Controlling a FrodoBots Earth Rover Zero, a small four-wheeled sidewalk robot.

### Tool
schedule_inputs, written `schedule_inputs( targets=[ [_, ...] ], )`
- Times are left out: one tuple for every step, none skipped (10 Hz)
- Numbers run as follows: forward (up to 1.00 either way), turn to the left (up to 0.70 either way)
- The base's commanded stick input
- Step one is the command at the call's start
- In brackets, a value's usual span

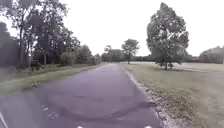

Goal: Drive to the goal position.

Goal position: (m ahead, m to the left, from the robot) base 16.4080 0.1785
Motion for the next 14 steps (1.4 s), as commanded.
schedule_inputs(
  targets=[
    [0.70,0.00],
    [0.70,0.00],
    [0.70,0.00],
    [0.70,0.00],
    [0.70,0.00],
    [0.70,0.00],
    [0.70,0.00],
    [0.70,0.00],
    [0.70,0.00],
    [0.70,0.00],
    [0.70,0.00],
    [0.70,0.00],
    [0.70,0.00],
    [0.70,0.00]
  ],
)
